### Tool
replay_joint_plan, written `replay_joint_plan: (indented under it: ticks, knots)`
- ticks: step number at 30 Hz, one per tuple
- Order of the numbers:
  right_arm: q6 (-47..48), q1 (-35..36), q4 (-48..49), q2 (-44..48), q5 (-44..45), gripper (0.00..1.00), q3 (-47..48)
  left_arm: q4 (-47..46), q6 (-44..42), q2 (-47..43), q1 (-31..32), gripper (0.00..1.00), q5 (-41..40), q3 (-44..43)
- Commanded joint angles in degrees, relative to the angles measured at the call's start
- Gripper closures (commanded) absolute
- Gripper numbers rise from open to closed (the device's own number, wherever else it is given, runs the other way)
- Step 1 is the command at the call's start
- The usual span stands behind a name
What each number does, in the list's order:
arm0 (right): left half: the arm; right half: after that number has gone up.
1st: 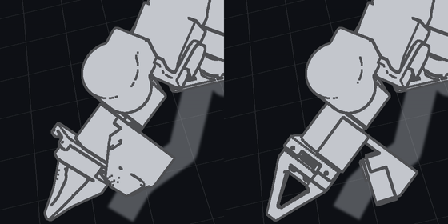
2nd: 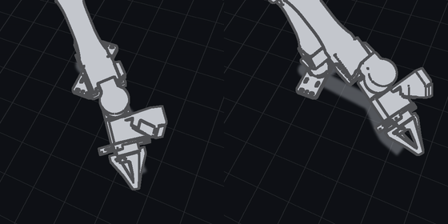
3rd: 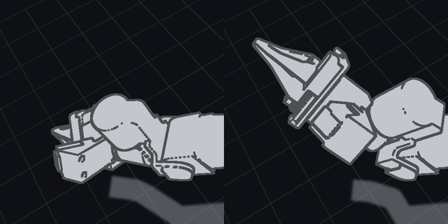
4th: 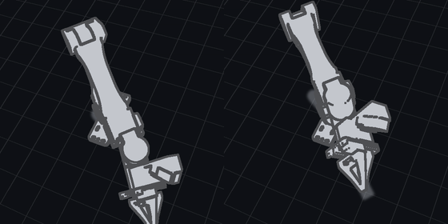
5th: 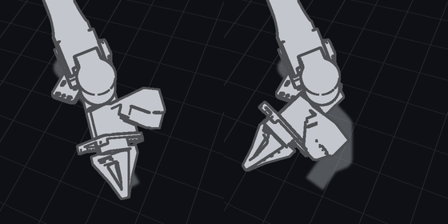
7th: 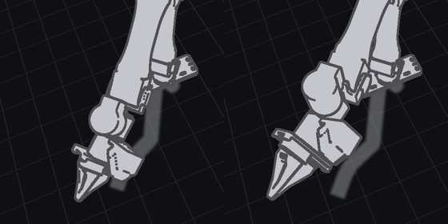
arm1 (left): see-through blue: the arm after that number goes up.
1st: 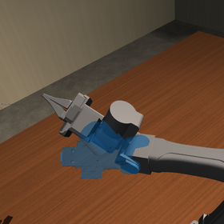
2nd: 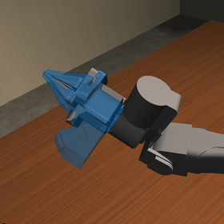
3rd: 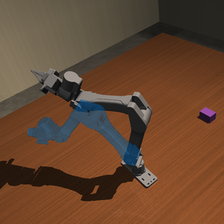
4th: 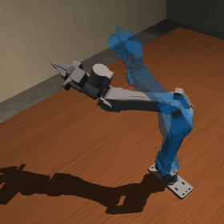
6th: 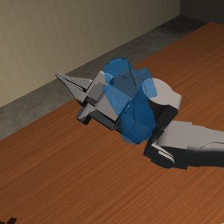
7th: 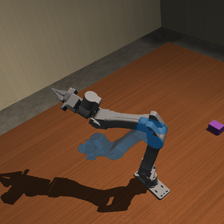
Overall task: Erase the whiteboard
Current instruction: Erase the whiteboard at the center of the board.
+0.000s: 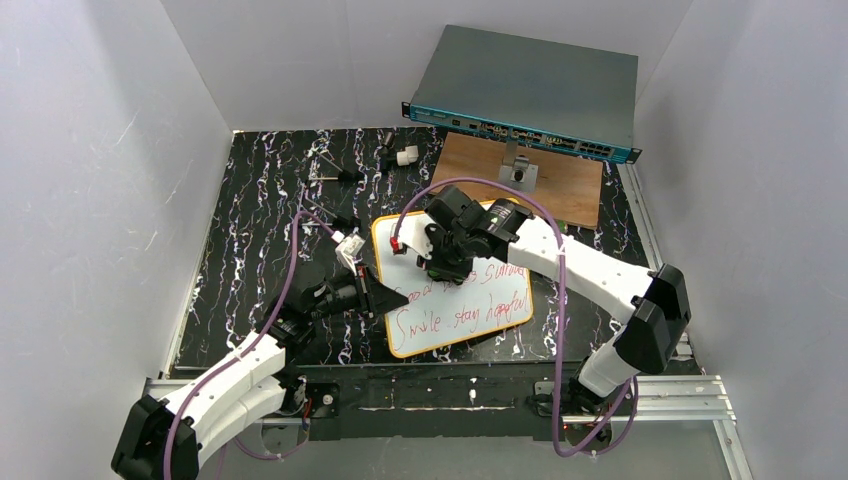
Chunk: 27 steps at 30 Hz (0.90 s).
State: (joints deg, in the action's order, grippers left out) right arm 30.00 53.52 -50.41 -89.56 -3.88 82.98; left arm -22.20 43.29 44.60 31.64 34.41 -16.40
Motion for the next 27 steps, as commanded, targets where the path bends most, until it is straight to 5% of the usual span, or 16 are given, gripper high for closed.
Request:
replay_joint_plan:
  ticks: [1,10,20,27]
  knots:
    - [0.12,0.4,1.04,-0.05,0.85,0.99,0.01,-10.35,-1.93,-1.47,0.44,1.0,4.21,-1.22]
    - [-4.8,-4.64,8.55,0.24,16.53,0.99,-0.52,-10.42,-2.03,-1.78,0.49,1.0,3.99,-1.06]
    - [1.53,-1.98,-1.9,1.14,-5.98,0.99,-0.34,-10.51,-1.97,-1.96,0.44,1.0,3.95,-1.0]
    - [-0.27,-1.49,1.49,0.23,1.04,0.99,0.08,-10.19,-1.97,-2.41,0.44,1.0,3.86,-0.82]
